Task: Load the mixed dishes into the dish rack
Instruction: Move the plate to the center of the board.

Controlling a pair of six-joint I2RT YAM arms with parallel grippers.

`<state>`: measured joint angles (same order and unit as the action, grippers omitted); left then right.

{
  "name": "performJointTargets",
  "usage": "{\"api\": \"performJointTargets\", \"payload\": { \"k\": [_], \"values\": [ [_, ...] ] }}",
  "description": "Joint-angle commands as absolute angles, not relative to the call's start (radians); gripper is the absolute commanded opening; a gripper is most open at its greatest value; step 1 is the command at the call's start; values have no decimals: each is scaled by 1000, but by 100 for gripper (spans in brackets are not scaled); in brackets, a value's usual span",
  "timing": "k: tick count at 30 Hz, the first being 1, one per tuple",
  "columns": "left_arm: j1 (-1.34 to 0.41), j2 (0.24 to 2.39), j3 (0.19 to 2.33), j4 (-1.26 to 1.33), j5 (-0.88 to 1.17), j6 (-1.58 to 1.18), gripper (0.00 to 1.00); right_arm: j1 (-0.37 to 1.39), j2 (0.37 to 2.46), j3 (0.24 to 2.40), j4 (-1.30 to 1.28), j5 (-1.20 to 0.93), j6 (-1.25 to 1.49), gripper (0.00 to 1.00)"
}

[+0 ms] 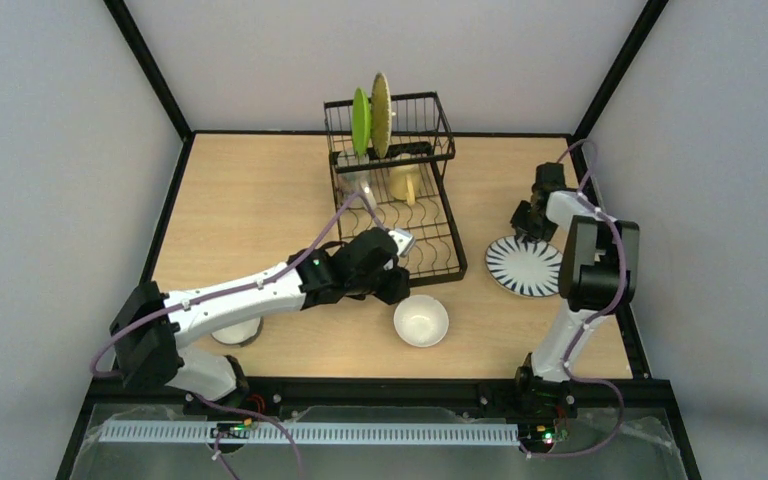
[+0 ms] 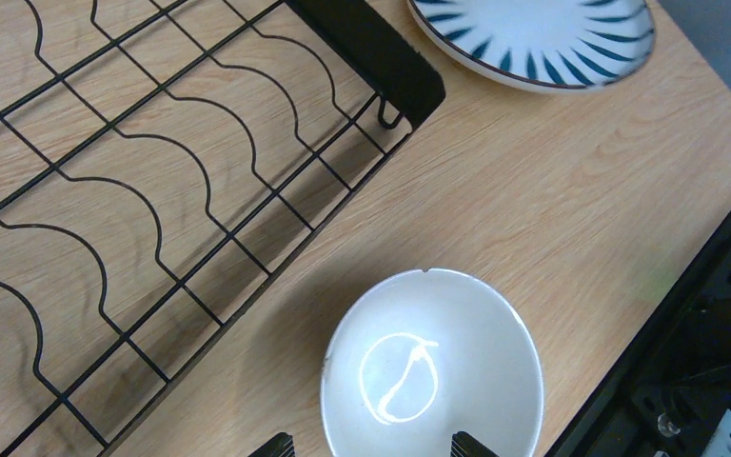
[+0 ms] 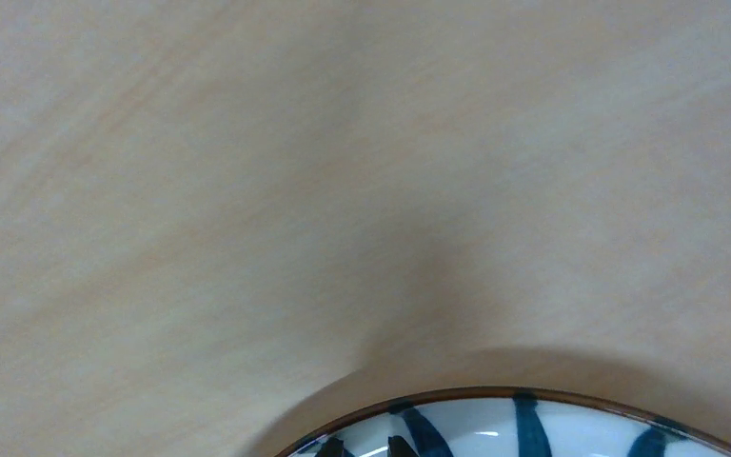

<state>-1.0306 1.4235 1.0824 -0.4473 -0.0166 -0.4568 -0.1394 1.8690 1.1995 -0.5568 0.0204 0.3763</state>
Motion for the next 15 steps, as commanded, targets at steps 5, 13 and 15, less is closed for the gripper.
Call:
{"api": "performJointTargets", "payload": {
  "k": [5, 13, 15],
  "values": [
    [-1012, 1466, 1105, -464, -31, -451, 94, -49, 2095, 1365, -516, 5, 394, 26],
    [-1008, 1527, 1139, -460, -24, -454, 94, -18, 2165, 1451, -518, -36, 396, 26],
    [-1008, 1543, 1150, -456, -20, -456, 94, -12, 2178, 1478, -523, -41, 393, 27]
  ]
}}
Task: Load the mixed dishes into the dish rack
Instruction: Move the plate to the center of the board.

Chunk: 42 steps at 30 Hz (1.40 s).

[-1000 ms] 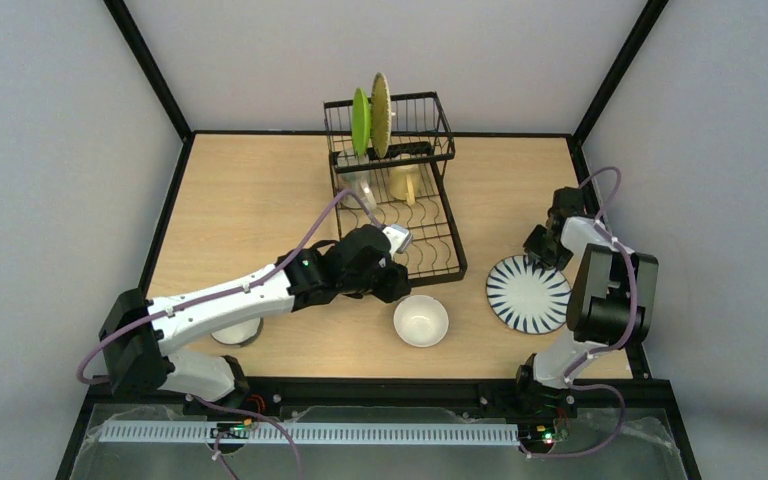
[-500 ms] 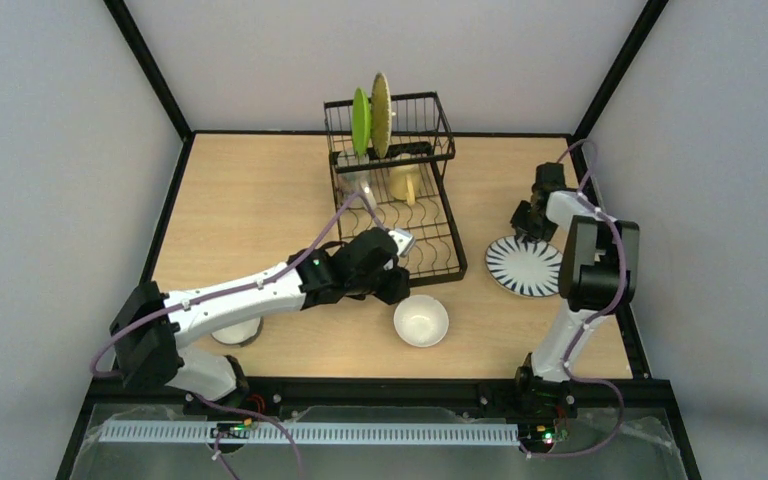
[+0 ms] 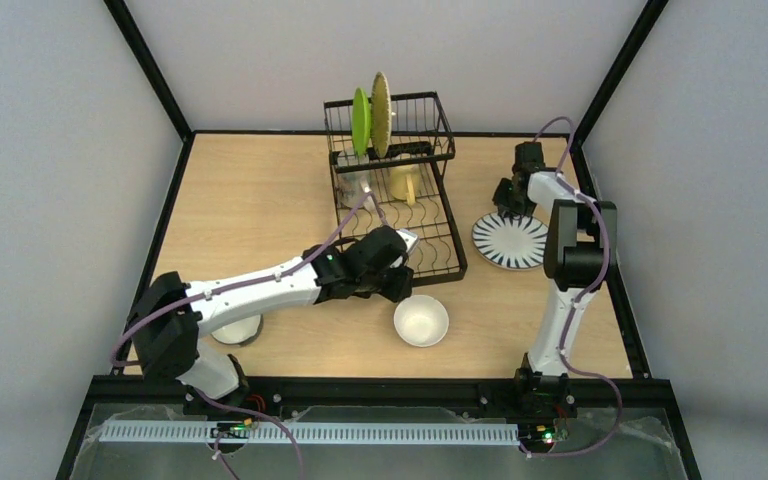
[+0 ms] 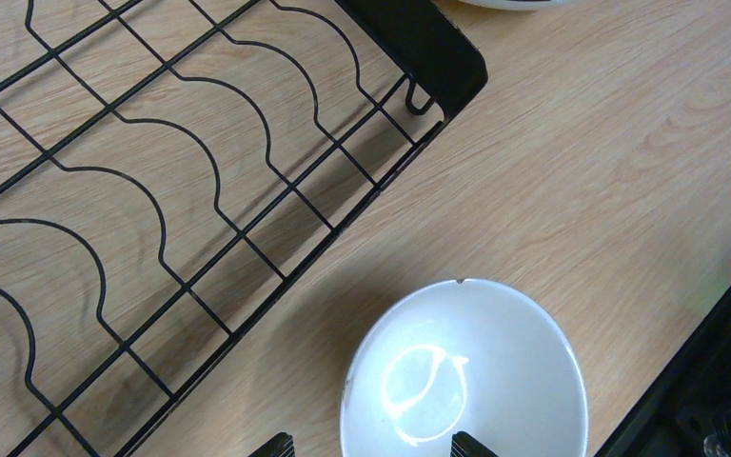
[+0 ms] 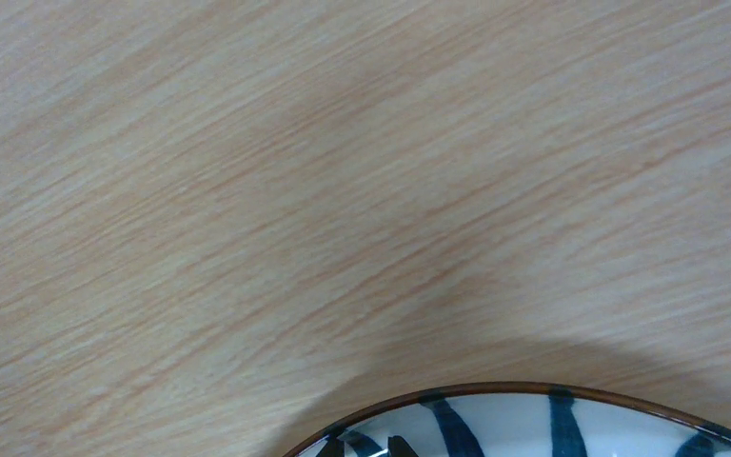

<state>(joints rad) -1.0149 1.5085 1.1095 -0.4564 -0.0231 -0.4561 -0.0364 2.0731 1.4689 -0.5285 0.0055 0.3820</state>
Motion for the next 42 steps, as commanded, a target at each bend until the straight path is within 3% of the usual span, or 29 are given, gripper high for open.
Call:
{"api": "performJointTargets", "payload": {
  "k": [1, 15, 34, 42],
  "values": [
    [-1008, 1551, 1156, -453, -17, -458, 94, -9, 2185, 1496, -525, -42, 390, 26],
    [-1008, 1582, 1191, -475, -27, -468, 94, -3, 2272, 1686, -567, -60, 400, 27],
    [-1015, 1519, 1213, -535, -31, -457, 94, -3, 2126, 1578, -562, -37, 415, 27],
    [-1028, 1484, 1215, -553, -46, -449, 94, -3, 2032, 1510, -553, -34, 435, 32]
  ]
}}
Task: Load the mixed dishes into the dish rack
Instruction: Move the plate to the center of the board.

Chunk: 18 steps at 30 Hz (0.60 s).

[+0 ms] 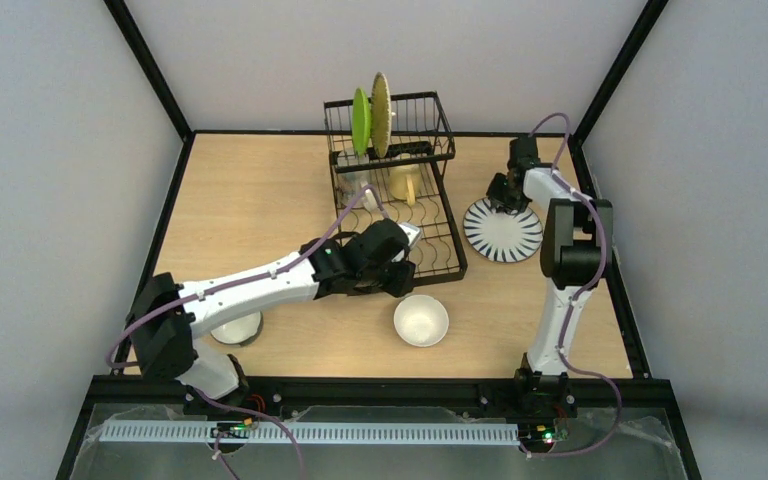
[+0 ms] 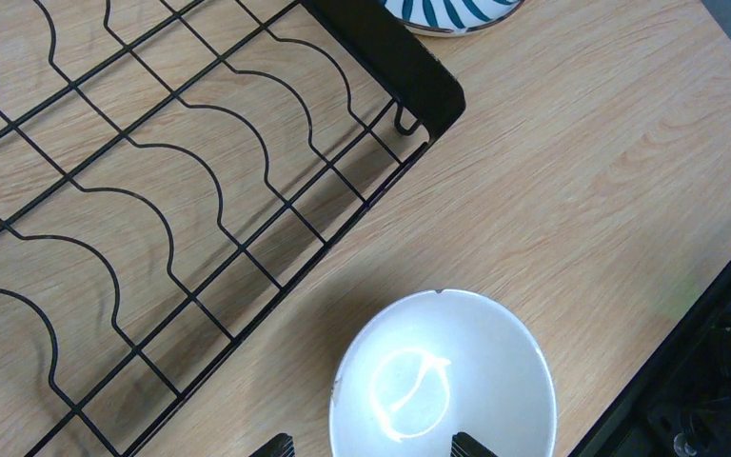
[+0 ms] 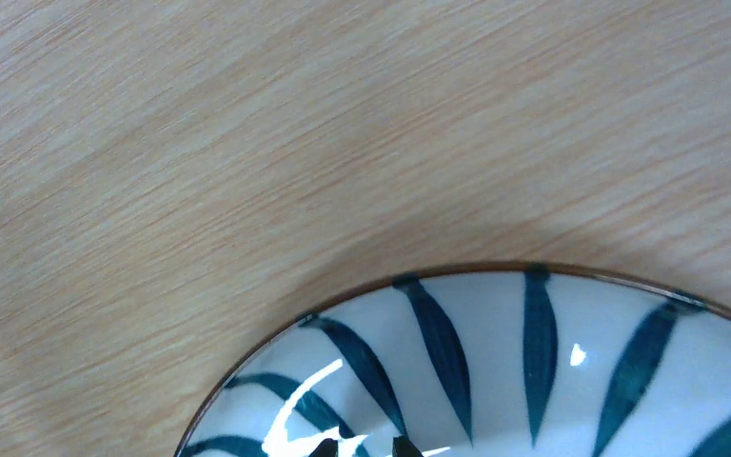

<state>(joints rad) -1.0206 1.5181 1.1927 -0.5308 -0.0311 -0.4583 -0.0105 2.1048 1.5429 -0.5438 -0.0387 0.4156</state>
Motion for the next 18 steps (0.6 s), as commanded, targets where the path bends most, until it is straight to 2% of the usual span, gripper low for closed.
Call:
{"api": "performJointTargets", "payload": {
  "k": [1, 12, 18],
  "values": [
    [-1027, 1484, 1218, -554, -47, -446, 94, -3, 2014, 1505, -556, -33, 436, 33],
    [-1028, 1553, 1334, -559, -42, -384, 94, -3, 1795, 1430, -617, 34, 483, 53],
    [-1028, 1685, 1492, -582, -36, -329, 94, -55, 1617, 1209, -537, 5, 567, 58]
  ]
}}
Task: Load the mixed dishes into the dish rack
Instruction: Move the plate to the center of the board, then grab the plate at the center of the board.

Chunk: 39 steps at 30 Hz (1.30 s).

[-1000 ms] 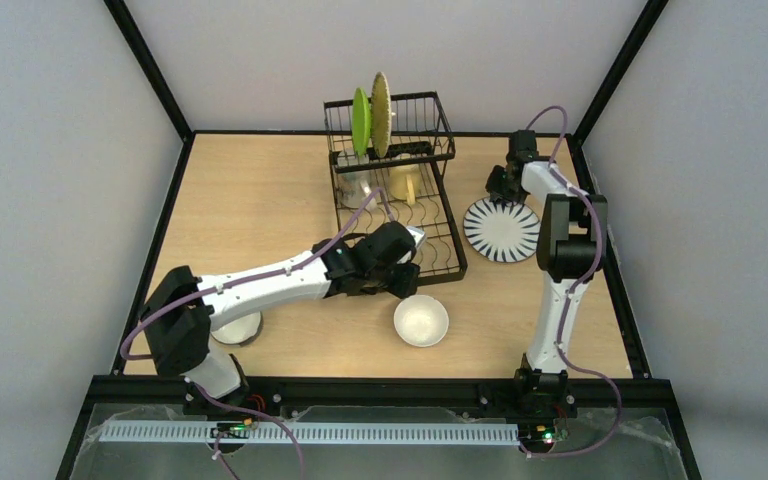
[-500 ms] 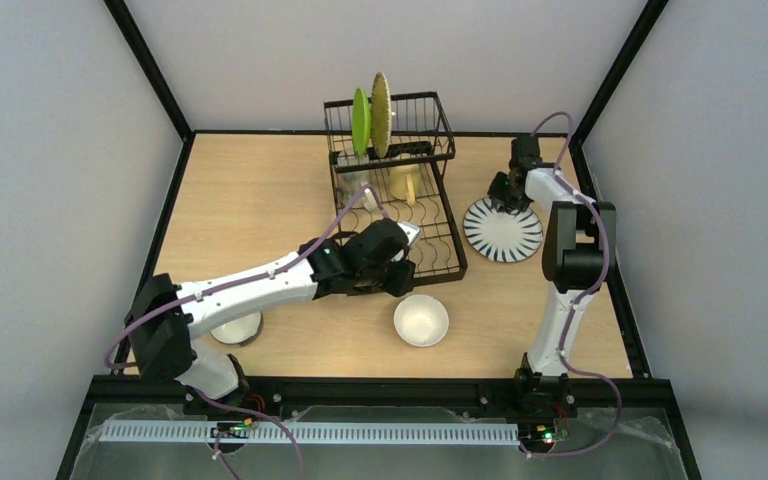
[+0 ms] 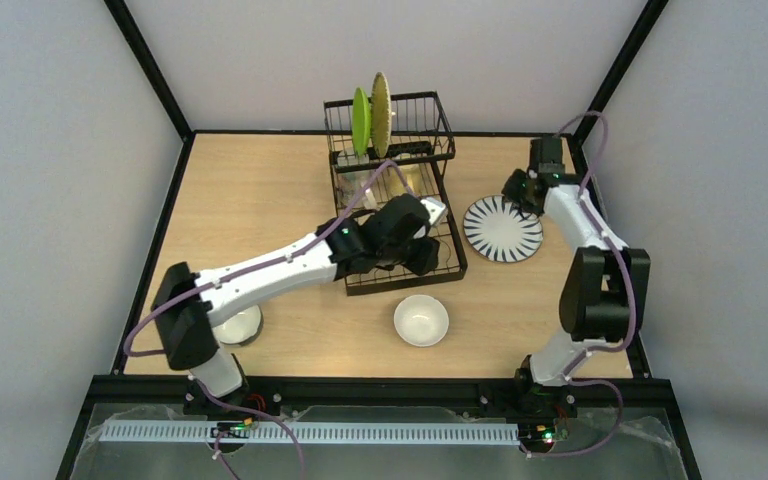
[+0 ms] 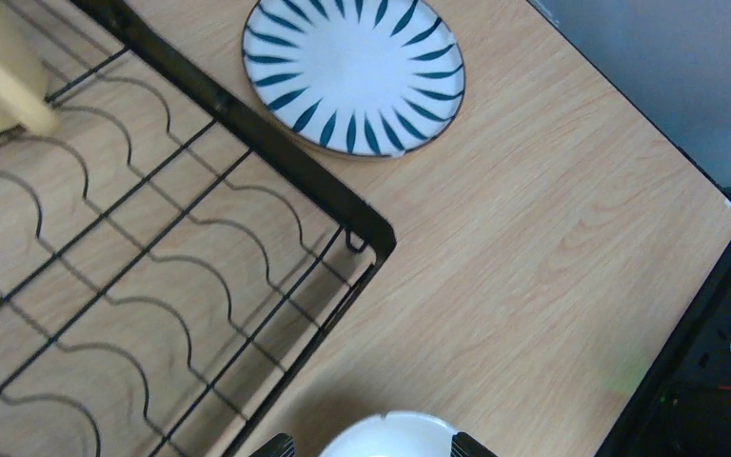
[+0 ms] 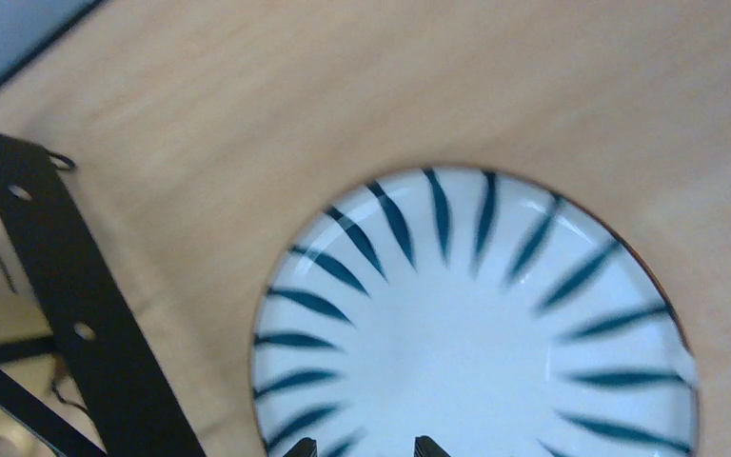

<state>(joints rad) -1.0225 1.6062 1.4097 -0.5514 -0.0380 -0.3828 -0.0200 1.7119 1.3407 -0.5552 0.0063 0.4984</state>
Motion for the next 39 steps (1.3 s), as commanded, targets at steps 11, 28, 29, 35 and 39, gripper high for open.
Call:
{"api": "performJointTargets", "payload": {
  "k": [11, 28, 29, 35, 39],
  "values": [
    [-1027, 1958, 1771, -577, -2, -305, 95, -173, 1382, 954, -460, -54, 593, 74],
    [-1027, 2278, 2163, -619, -21, -299, 95, -218, 1276, 766, -407, -39, 612, 79],
    [-1027, 2293, 2179, -622, -26, -299, 95, -221, 1276, 753, -395, -47, 618, 79],
    [-1028, 2378, 2258, -626, -45, -313, 96, -248, 1289, 690, -320, -86, 635, 79],
    [-1028, 2430, 2311, -628, -61, -326, 96, -281, 1296, 656, -260, -136, 642, 79]
  ]
}}
